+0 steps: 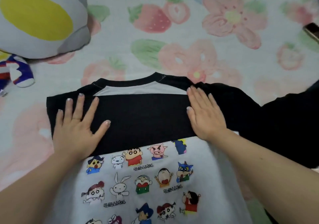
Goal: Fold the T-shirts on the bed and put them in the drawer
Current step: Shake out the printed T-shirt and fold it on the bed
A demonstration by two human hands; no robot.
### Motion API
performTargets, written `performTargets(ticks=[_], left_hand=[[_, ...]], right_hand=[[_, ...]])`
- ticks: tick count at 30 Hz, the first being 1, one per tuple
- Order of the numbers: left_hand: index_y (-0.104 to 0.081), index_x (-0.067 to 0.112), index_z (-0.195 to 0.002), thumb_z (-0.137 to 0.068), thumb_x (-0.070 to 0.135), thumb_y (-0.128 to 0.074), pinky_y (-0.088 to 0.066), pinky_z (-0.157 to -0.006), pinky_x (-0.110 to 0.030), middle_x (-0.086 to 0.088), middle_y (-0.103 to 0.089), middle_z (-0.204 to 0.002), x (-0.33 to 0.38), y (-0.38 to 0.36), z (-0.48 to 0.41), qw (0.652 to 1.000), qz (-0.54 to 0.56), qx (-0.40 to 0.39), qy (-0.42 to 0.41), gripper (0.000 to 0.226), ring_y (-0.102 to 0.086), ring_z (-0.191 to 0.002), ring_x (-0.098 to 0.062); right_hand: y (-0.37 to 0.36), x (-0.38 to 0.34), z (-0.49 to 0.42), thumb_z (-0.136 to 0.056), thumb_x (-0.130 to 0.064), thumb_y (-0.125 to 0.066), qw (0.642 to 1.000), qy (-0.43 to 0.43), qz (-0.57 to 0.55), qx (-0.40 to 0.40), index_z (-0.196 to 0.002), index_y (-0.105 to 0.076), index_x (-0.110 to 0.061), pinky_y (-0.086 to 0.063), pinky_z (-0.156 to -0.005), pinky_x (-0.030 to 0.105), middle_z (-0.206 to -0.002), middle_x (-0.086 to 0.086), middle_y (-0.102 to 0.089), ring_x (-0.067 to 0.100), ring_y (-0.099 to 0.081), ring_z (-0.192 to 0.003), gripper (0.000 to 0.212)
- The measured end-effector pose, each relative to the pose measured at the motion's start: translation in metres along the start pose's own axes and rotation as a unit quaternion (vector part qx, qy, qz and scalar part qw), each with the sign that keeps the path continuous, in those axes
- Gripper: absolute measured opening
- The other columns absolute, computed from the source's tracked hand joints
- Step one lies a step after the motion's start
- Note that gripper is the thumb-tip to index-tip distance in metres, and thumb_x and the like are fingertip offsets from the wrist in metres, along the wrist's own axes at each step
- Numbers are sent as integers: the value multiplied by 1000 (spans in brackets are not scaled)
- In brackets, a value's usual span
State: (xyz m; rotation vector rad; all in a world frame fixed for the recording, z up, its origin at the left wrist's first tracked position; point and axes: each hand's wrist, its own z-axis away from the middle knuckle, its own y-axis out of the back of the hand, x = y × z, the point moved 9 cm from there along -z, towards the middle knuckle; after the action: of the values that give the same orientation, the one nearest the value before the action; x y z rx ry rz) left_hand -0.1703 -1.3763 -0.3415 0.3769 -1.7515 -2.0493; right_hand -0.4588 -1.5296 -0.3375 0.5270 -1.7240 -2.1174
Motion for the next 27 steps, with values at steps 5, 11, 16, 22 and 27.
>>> performTargets(ticks=[5, 11, 16, 22, 27], left_hand=[[2, 40, -145, -66, 75, 11, 1, -113, -55, -4, 13, -156, 18, -3, 2, 997, -34, -72, 0, 87, 14, -142, -33], [-2, 45, -139, -78, 66, -15, 19, -110, -40, 8, 9, -151, 217, 21, 59, 969, 137, -21, -206, 65, 21, -139, -17], [-9, 40, -145, -86, 56, -20, 21, -109, -40, 6, 4, -157, 314, -2, 89, 950, 191, -67, -240, 62, 26, -139, -16], [-26, 26, -145, -94, 38, -44, 5, -114, -39, -2, -15, -156, 349, 13, 102, 921, 312, -90, -214, 56, 3, -145, -18], [-52, 22, -129, -86, 27, -60, -35, -91, -19, -1, -61, -119, 366, 77, 85, 873, 452, -64, -172, 44, -52, -115, -12]], right_hand=[[34, 0, 27, -97, -34, -29, 993, -43, -85, 68, -149, -9, -16, 10, -114, 34, -158, 2, -10, 18, 0, -146, 58], [67, 101, 159, -82, -25, -55, 906, -288, -167, 263, -122, -58, -11, -24, -103, 43, -123, 4, -62, 23, -49, -125, 42], [-6, 170, 255, -76, -39, -71, 798, -512, -316, 44, -114, -48, -11, -43, -75, 33, -103, 4, -59, 27, -57, -99, 52], [60, 189, 248, -81, -15, -66, 885, -391, -211, 137, -82, -51, -14, -35, -48, 32, -55, -10, -47, 26, -49, -54, 15], [216, 195, 207, -72, -7, -62, 922, -221, -15, 317, -77, -54, -1, -33, -56, 37, -62, 14, -53, 39, -55, -57, 12]])
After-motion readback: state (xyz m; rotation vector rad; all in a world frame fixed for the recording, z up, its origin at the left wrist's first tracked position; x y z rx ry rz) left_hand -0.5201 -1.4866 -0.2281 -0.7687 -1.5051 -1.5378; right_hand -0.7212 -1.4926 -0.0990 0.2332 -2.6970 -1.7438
